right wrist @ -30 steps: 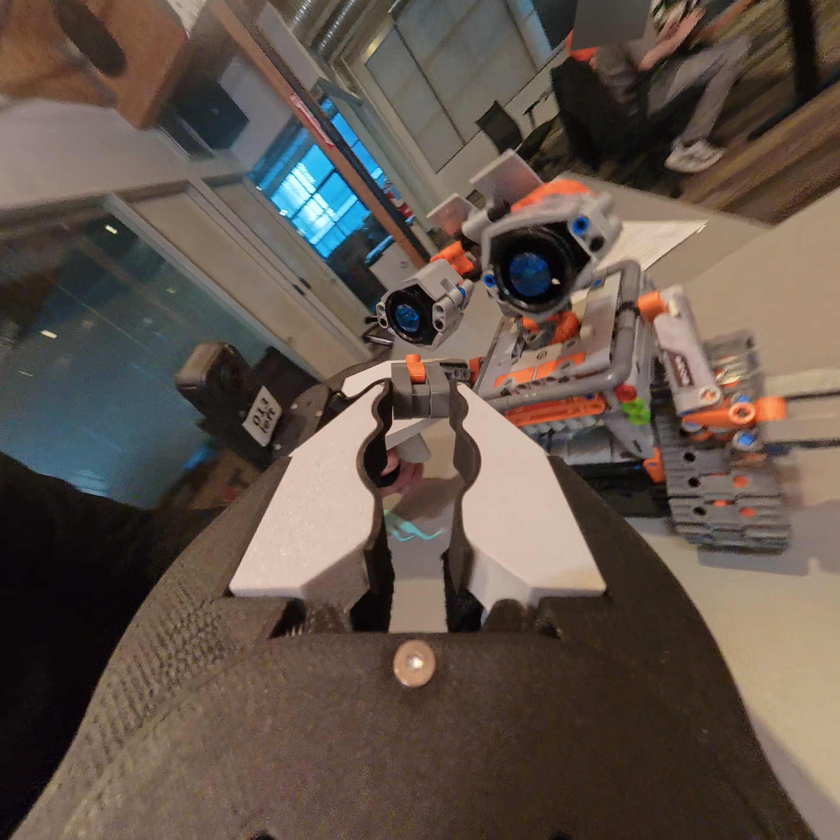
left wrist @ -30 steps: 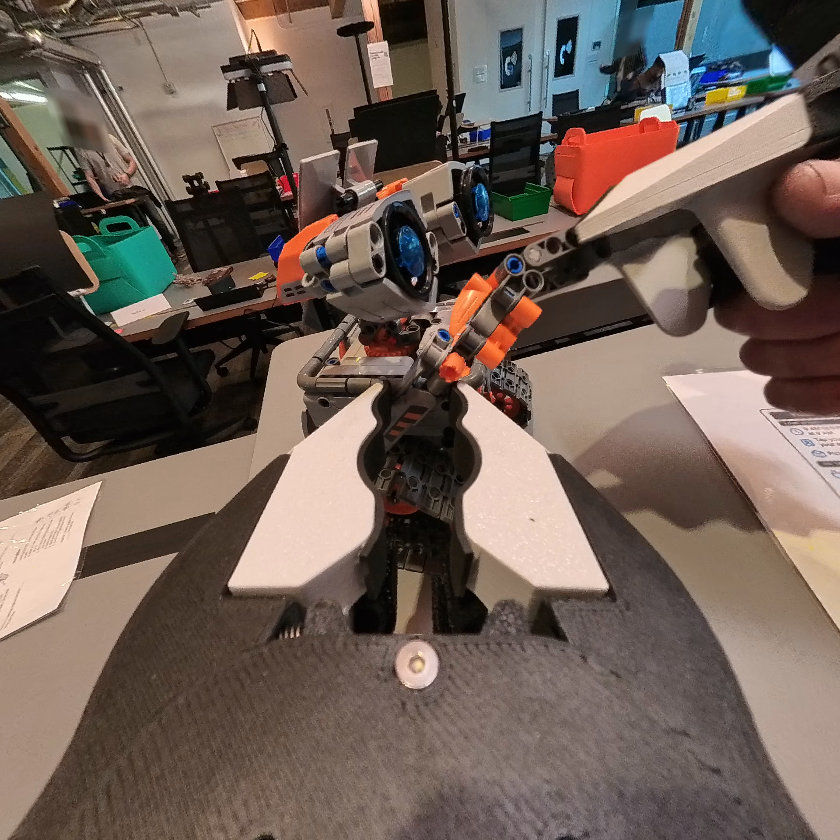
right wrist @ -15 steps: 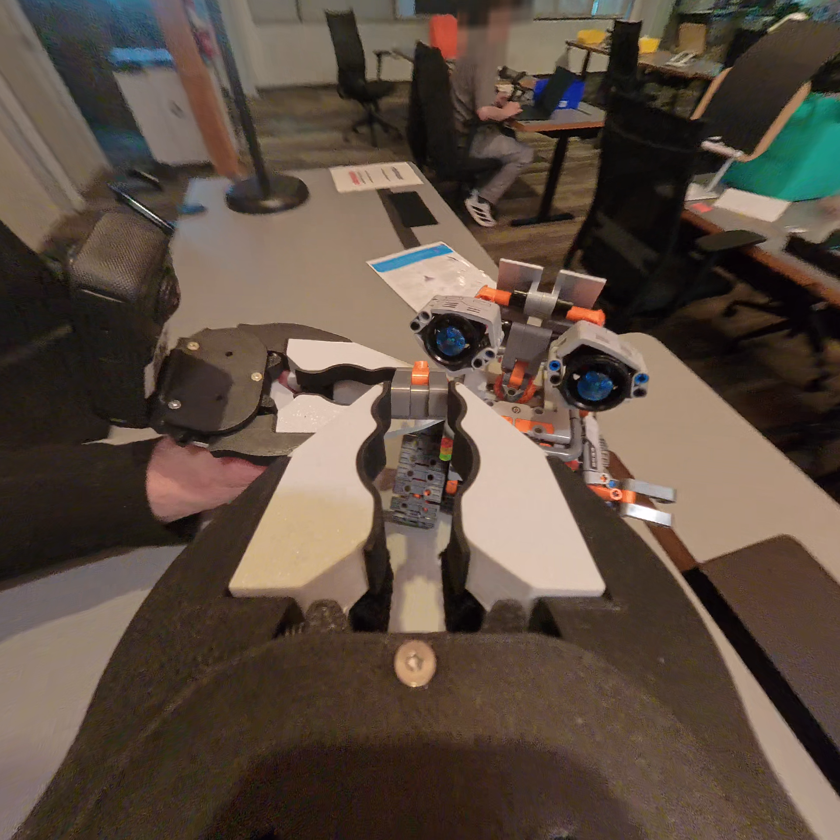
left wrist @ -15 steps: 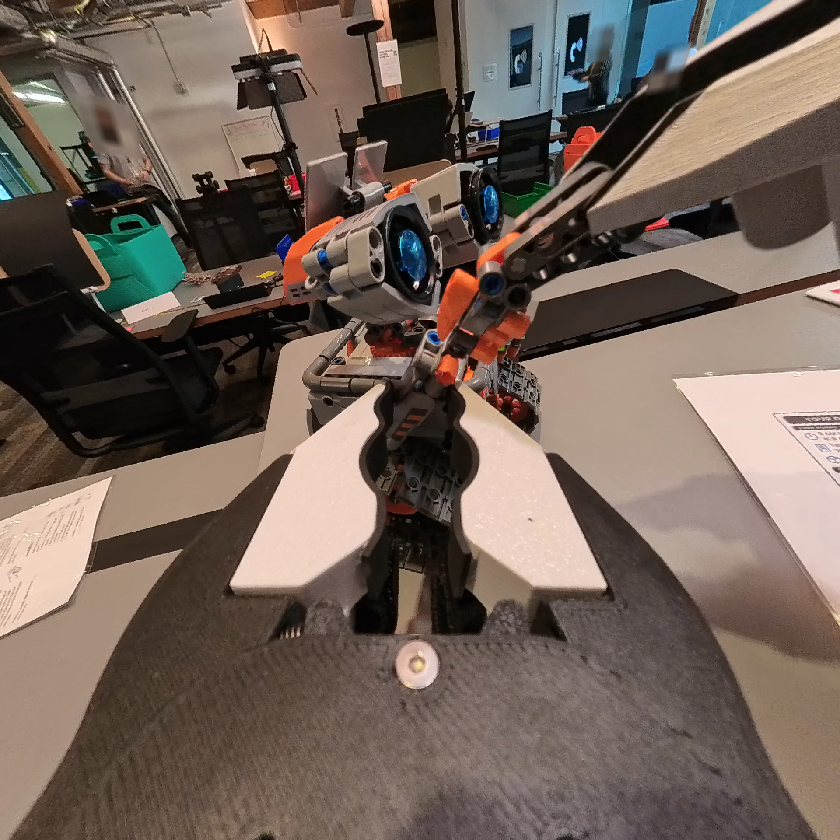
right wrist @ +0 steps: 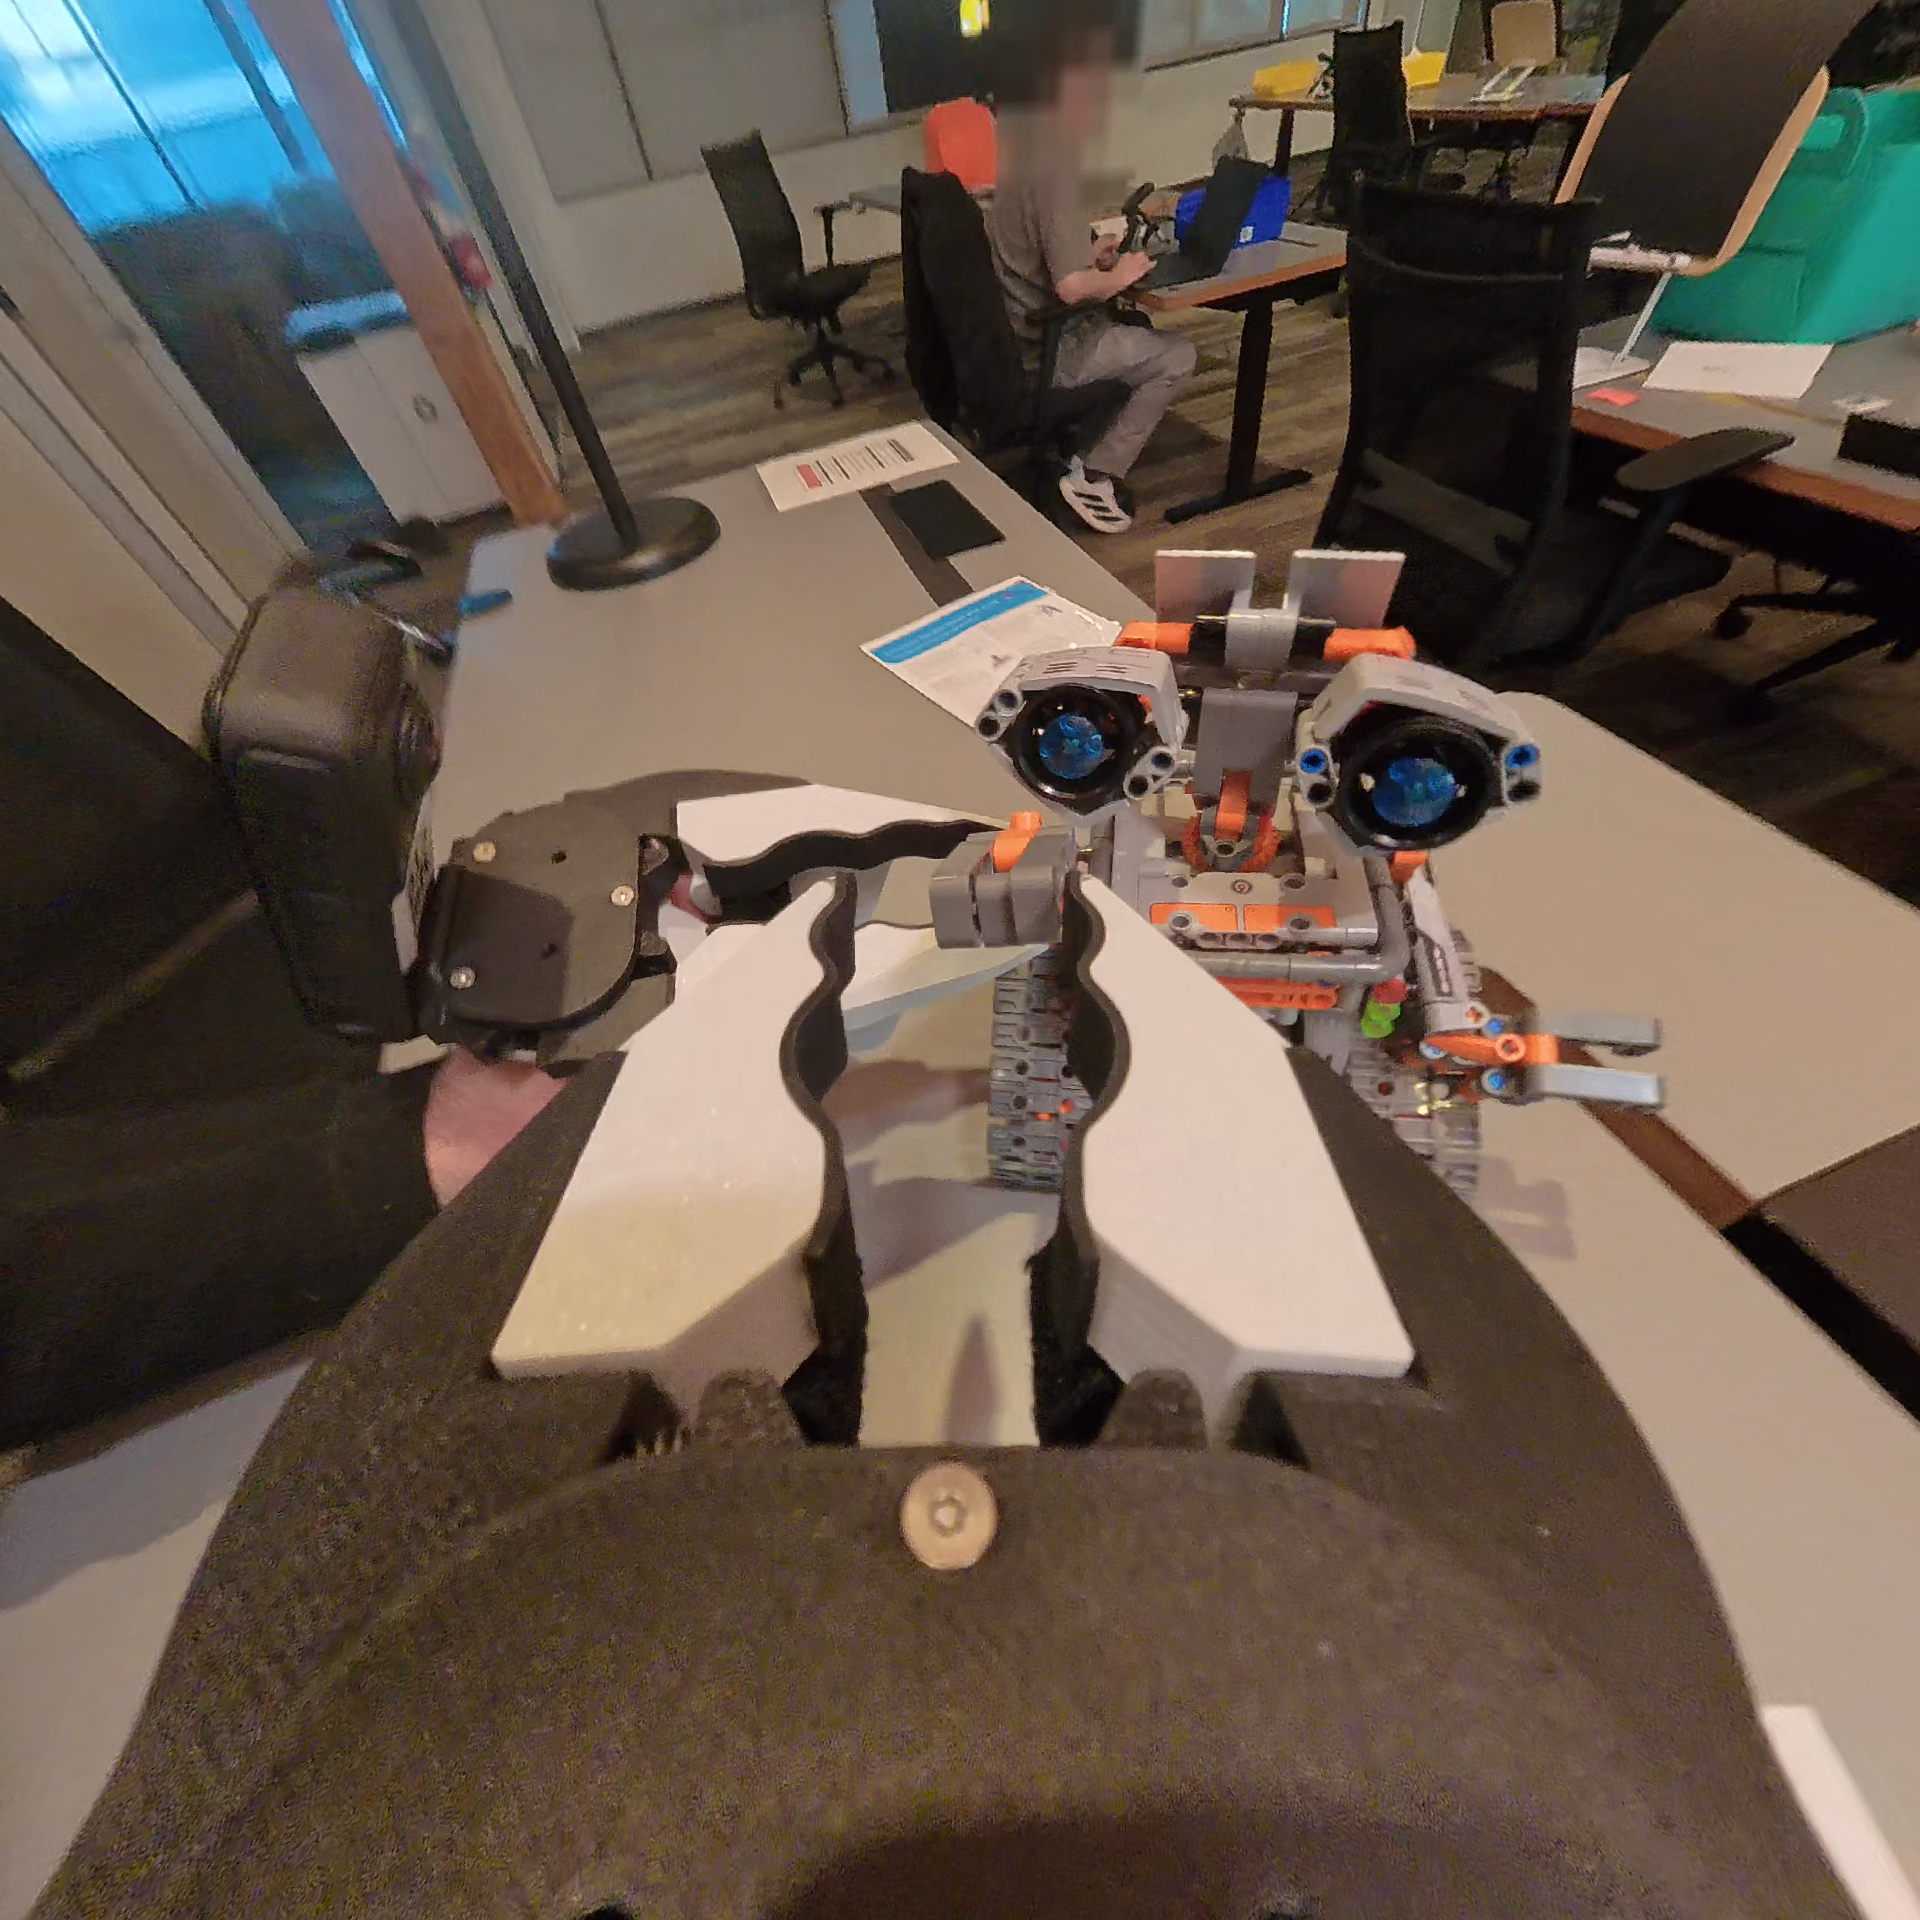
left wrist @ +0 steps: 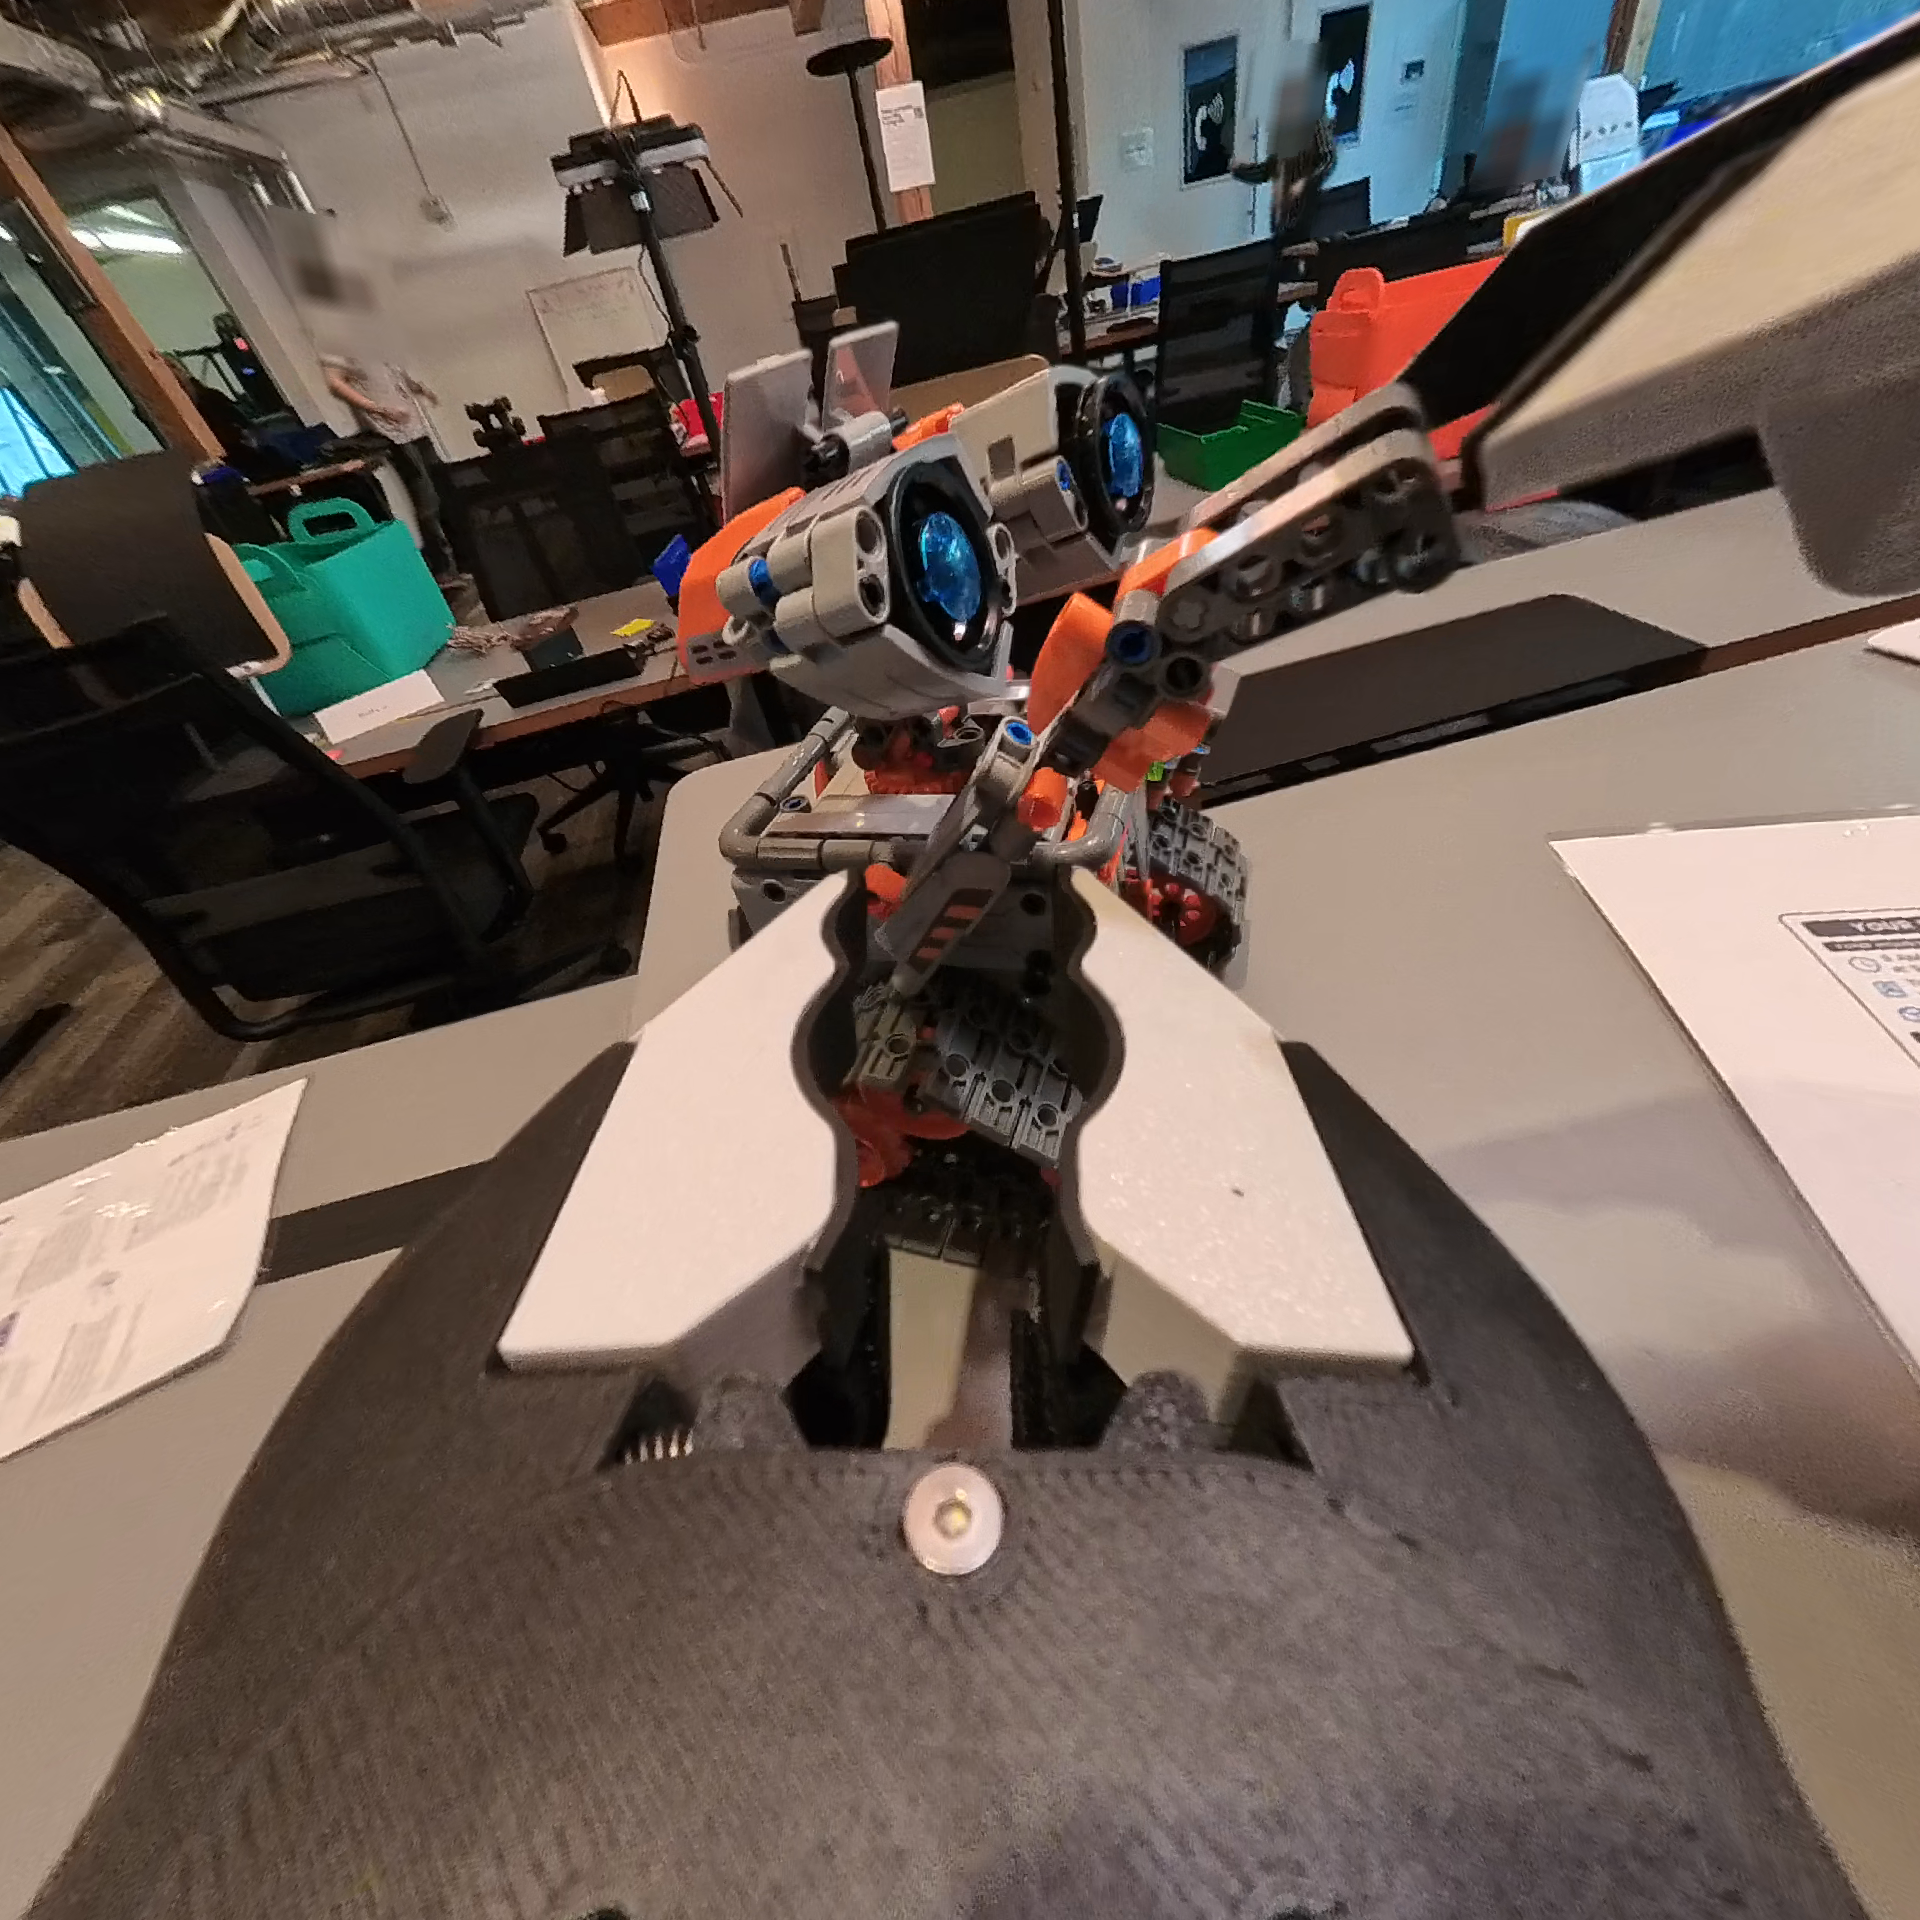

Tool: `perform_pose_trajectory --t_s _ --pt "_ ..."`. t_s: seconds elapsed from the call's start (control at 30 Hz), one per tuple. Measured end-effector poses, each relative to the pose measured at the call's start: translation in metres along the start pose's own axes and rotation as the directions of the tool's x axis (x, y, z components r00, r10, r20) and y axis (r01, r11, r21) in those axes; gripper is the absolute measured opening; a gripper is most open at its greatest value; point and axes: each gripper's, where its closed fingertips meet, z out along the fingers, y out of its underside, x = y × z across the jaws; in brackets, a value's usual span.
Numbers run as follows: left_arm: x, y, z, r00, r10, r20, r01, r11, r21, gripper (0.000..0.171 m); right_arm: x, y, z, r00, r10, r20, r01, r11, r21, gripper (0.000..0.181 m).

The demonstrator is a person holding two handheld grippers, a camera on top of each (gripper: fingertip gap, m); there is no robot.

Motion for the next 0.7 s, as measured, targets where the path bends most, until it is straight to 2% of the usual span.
perform_pose_trajectory --t_s 0.1,0.2,0.33,0.5,0.63,0.7 --pt "0.006 -0.001 -0.012 0.998 0.069 -0.008 -0.069 0.998 -0.004 0.034 0.004 -0.002 -0.010 0.995 0.089 0.040 -0.091 0.995 0.033 0.040" --pt "0.010 -0.003 -0.025 0.993 0.121 -0.015 -0.121 0.993 -0.007 0.033 0.020 -0.007 -0.026 0.997 0.077 0.011 -0.077 0.995 0.060 0.037" --pt "0.011 -0.011 -0.034 0.992 0.126 -0.019 -0.126 0.992 -0.002 0.034 0.081 0.003 -0.035 0.987 0.128 -0.102 -0.125 0.992 0.030 0.048" --pt "0.009 0.017 -0.022 0.994 0.101 -0.050 -0.106 0.986 -0.127 0.047 0.147 0.043 -0.009 0.944 0.318 -0.093 -0.323 0.946 -0.045 0.053" --pt "0.010 0.037 -0.010 0.997 0.020 -0.071 -0.035 0.976 -0.213 0.054 0.167 0.067 0.023 0.828 0.558 0.056 -0.554 0.829 -0.070 0.060" --pt "0.012 0.044 -0.006 0.997 -0.001 -0.080 -0.019 0.969 -0.245 0.056 0.170 0.074 0.035 0.774 0.622 0.116 -0.616 0.783 -0.090 0.059"
